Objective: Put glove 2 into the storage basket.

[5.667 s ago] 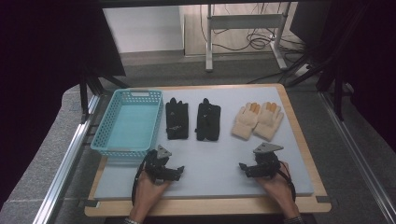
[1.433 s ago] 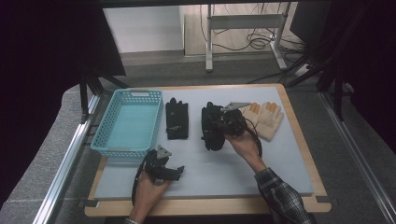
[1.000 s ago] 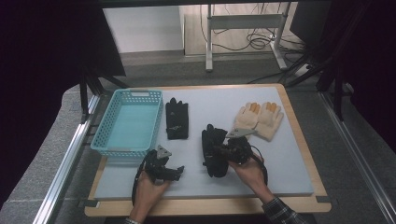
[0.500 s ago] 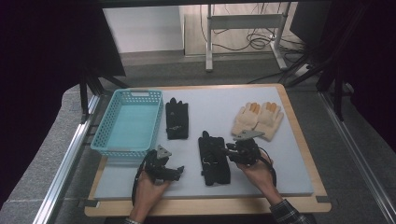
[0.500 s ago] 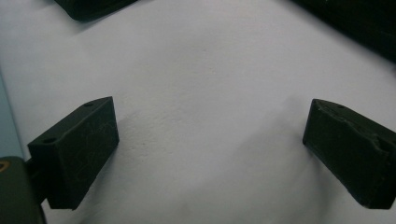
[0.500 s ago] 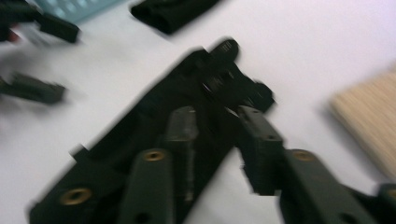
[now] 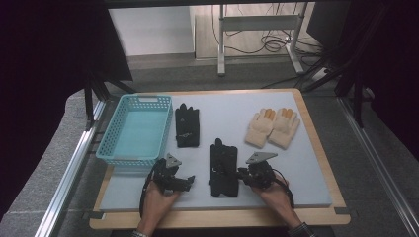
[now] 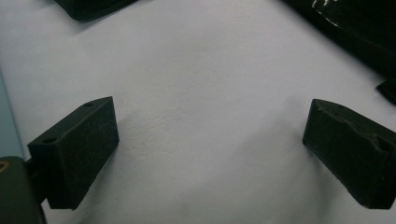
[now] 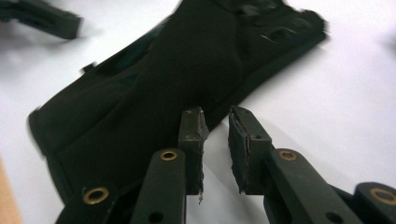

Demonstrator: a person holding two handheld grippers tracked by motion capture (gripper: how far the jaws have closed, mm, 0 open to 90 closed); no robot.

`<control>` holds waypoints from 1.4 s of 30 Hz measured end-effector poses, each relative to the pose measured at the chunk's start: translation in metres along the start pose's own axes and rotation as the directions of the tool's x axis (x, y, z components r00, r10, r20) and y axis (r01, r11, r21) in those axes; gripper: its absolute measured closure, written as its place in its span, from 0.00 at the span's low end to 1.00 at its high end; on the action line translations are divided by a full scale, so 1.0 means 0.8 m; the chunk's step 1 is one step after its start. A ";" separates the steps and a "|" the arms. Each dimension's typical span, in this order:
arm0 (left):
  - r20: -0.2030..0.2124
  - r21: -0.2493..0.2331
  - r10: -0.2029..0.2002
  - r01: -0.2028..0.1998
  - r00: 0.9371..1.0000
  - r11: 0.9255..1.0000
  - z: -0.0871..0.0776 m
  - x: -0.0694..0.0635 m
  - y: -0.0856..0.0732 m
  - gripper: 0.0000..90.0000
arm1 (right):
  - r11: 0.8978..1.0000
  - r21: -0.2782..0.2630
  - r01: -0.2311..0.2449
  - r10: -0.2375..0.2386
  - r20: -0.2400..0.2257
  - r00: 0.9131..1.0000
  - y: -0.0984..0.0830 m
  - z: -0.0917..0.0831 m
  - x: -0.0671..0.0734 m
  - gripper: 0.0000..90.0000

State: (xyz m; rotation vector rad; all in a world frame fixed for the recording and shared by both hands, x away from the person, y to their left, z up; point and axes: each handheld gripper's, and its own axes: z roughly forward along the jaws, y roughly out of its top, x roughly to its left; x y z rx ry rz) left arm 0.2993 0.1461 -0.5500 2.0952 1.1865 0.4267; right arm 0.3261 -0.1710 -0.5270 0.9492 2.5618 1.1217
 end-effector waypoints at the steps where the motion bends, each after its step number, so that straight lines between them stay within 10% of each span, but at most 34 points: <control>1: 0.000 0.000 0.000 0.000 1.000 1.000 0.000 0.000 0.000 0.05 | 1.000 0.003 0.014 -0.014 -0.001 1.000 0.001 0.001 0.003 0.82; 14: 0.000 0.001 0.002 -0.002 1.000 1.000 0.000 0.000 0.000 0.04 | 0.997 -0.075 0.007 -0.006 0.014 1.000 0.053 0.002 -0.022 0.68; 30: 0.002 -0.001 0.000 0.000 1.000 1.000 0.000 0.000 0.000 0.05 | 0.997 -0.043 0.068 -0.068 0.005 0.998 0.172 0.103 -0.037 0.73; 42: 0.003 0.000 -0.002 0.002 1.000 1.000 0.000 0.000 0.000 0.05 | 0.998 -0.023 0.058 -0.057 0.027 0.998 0.215 0.178 -0.050 0.54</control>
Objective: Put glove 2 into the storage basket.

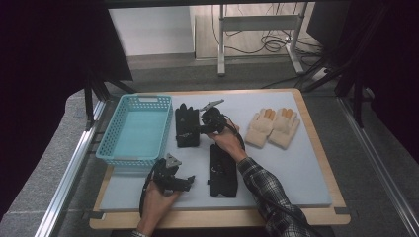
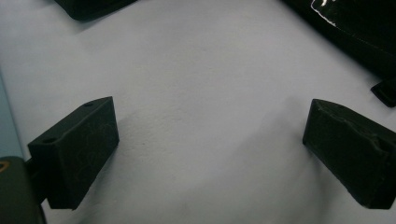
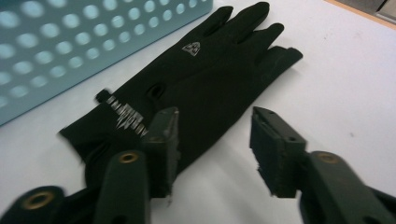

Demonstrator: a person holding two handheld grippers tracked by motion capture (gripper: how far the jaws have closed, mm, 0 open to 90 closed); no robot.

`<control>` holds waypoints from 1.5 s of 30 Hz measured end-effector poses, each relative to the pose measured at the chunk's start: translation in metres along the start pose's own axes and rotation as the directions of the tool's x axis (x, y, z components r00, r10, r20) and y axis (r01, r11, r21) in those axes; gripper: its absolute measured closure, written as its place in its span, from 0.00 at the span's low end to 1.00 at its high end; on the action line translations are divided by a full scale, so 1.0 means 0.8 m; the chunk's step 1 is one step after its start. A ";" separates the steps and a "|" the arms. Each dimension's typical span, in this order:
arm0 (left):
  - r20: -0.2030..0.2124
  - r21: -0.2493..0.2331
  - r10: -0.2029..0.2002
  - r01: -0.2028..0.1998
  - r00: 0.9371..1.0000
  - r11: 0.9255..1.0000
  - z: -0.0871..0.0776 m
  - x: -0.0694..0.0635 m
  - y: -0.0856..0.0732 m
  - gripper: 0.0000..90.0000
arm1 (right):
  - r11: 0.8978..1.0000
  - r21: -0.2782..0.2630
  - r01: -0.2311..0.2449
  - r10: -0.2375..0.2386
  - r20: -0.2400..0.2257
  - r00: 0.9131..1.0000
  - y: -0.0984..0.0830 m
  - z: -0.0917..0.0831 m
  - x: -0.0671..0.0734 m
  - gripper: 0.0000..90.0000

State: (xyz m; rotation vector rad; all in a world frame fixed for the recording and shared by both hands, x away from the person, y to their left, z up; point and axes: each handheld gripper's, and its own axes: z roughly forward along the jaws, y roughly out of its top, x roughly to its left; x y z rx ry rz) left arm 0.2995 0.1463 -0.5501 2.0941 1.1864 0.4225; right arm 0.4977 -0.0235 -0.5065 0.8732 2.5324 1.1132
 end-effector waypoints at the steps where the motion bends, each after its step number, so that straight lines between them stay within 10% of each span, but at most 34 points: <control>1: 0.000 0.000 0.000 0.000 1.000 1.000 0.000 0.000 0.000 0.04 | 1.000 0.000 0.004 -0.004 0.005 1.000 0.002 0.006 -0.001 0.51; 8: 0.000 0.000 0.001 -0.001 1.000 1.000 0.000 0.000 0.000 0.04 | 0.999 0.037 0.014 -0.015 0.025 1.000 0.008 0.043 -0.003 0.42; 15: 0.000 0.002 0.001 -0.001 1.000 1.000 0.000 0.000 0.000 0.04 | 0.996 0.080 -0.049 0.048 0.015 0.999 0.005 0.045 -0.004 0.92; 20: 0.000 0.002 0.001 -0.001 1.000 1.000 0.000 0.000 0.000 0.05 | 0.995 0.096 -0.039 0.038 0.009 0.999 0.008 0.038 0.001 0.96; 45: -0.001 0.001 0.003 -0.003 1.000 1.000 0.000 0.000 0.000 0.05 | 0.991 -0.058 -0.119 0.113 -0.090 0.989 0.013 -0.109 0.031 0.96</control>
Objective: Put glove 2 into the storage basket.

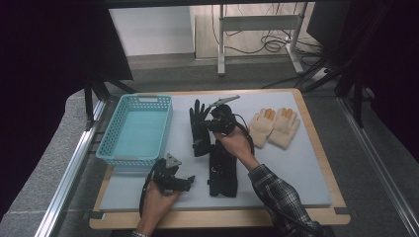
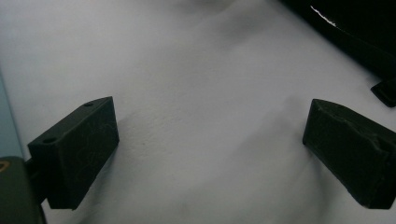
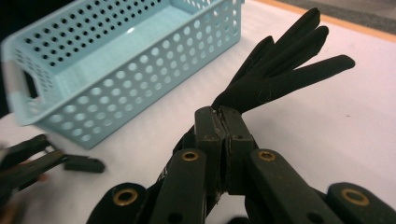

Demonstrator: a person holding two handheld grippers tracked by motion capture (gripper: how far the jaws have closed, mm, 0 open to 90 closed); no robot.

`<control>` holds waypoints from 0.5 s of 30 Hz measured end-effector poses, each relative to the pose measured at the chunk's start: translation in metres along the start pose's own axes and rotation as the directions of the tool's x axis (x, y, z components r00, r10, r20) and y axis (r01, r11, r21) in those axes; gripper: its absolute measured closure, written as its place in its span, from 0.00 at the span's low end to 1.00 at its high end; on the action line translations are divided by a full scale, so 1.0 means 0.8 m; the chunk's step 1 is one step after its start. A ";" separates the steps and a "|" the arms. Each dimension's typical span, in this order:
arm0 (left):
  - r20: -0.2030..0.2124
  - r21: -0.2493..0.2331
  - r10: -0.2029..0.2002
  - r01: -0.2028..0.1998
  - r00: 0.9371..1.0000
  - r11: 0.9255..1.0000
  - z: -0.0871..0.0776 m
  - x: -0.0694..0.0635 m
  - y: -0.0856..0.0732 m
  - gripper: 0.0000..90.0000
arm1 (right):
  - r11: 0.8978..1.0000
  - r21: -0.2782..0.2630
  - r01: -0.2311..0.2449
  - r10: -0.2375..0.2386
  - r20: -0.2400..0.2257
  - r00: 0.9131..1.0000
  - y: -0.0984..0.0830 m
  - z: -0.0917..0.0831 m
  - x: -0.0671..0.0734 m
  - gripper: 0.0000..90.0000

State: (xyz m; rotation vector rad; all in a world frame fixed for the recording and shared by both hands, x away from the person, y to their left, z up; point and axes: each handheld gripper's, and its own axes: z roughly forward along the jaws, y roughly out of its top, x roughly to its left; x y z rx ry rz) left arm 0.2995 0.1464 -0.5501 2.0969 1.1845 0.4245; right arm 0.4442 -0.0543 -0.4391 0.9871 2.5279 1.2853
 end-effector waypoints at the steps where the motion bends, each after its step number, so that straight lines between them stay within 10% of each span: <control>1: 0.000 0.000 0.000 0.000 1.000 1.000 0.000 0.000 0.000 0.05 | 1.000 -0.008 -0.001 0.001 0.001 1.000 -0.001 -0.008 0.002 0.96; 15: 0.000 -0.007 -0.008 0.008 1.000 1.000 0.000 -0.001 0.000 0.04 | 0.998 -0.049 -0.034 0.035 0.021 0.999 -0.048 -0.098 0.036 0.96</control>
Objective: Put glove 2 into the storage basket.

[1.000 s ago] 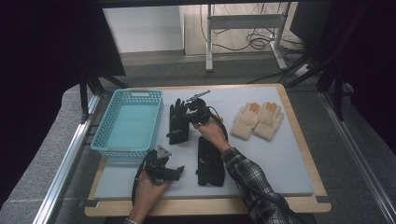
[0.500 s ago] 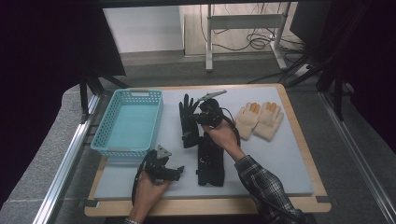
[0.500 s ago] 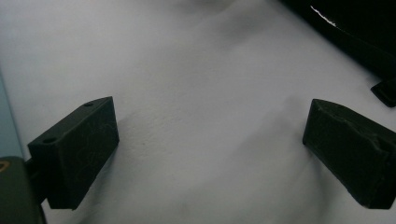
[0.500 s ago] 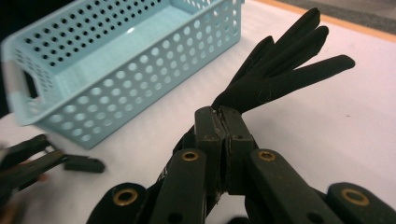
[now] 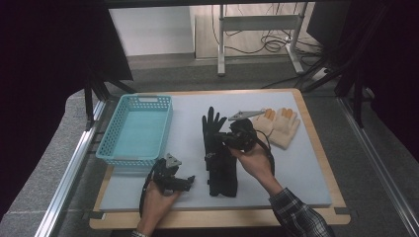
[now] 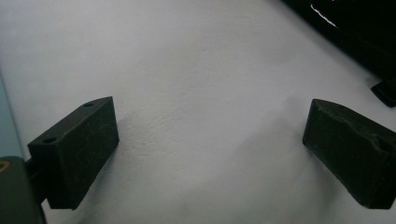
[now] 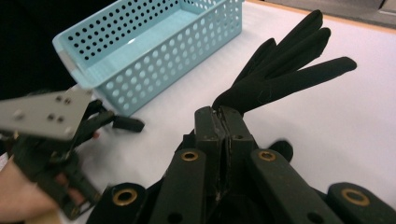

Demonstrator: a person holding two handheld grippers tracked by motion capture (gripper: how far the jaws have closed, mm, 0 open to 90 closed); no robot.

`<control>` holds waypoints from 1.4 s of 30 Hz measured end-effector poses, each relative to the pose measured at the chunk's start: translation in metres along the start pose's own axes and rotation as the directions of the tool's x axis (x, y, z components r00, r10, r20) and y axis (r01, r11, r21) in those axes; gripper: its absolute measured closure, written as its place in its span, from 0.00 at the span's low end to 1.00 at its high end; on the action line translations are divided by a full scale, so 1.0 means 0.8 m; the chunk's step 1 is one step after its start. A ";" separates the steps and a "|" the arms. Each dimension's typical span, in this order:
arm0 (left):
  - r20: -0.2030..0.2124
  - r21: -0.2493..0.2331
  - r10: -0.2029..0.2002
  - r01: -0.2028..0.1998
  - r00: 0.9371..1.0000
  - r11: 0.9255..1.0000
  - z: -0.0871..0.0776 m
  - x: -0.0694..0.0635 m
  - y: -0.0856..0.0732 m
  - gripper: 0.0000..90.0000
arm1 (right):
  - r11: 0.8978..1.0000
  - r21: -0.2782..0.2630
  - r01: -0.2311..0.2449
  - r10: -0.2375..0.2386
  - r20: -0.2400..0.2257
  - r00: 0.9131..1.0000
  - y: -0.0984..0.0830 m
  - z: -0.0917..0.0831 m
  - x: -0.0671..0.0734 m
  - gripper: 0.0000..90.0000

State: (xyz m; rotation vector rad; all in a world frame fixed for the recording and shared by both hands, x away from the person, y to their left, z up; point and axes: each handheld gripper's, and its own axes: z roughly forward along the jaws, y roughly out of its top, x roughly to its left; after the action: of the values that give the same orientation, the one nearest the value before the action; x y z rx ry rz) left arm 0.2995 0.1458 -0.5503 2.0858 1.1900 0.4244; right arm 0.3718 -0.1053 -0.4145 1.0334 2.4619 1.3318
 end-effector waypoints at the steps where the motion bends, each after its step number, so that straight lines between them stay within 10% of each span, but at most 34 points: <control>1: 0.000 -0.002 -0.002 0.002 1.000 1.000 0.000 0.000 0.000 0.04 | 1.000 0.001 -0.006 0.006 0.001 1.000 -0.004 -0.005 0.002 0.96; 12: 0.001 -0.001 -0.003 0.003 1.000 1.000 0.000 0.000 0.000 0.04 | 0.998 0.007 -0.066 0.066 -0.008 0.998 -0.046 -0.021 0.023 0.96; 21: 0.000 -0.001 -0.003 0.003 1.000 1.000 0.000 0.000 0.000 0.04 | 0.993 0.043 -0.111 0.110 0.027 0.994 -0.104 0.000 0.002 0.95; 30: -0.001 0.001 -0.001 0.001 1.000 1.000 0.000 0.000 0.000 0.04 | 0.994 0.107 -0.030 0.015 0.137 0.990 -0.132 0.009 -0.018 0.76; 35: -0.001 -0.002 -0.004 0.004 1.000 1.000 0.000 0.000 0.000 0.04 | 0.996 0.085 -0.005 -0.005 0.124 0.992 -0.136 -0.004 -0.026 0.65; 42: 0.001 0.002 0.006 -0.006 1.000 1.000 -0.003 0.000 -0.001 0.06 | 0.997 0.081 -0.005 -0.006 0.139 0.990 -0.148 -0.028 -0.045 0.79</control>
State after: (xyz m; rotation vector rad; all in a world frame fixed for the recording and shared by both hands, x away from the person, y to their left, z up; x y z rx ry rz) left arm 0.2971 0.1468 -0.5492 2.0916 1.1848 0.4244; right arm 0.3298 -0.1872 -0.5009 1.1041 2.4302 1.1263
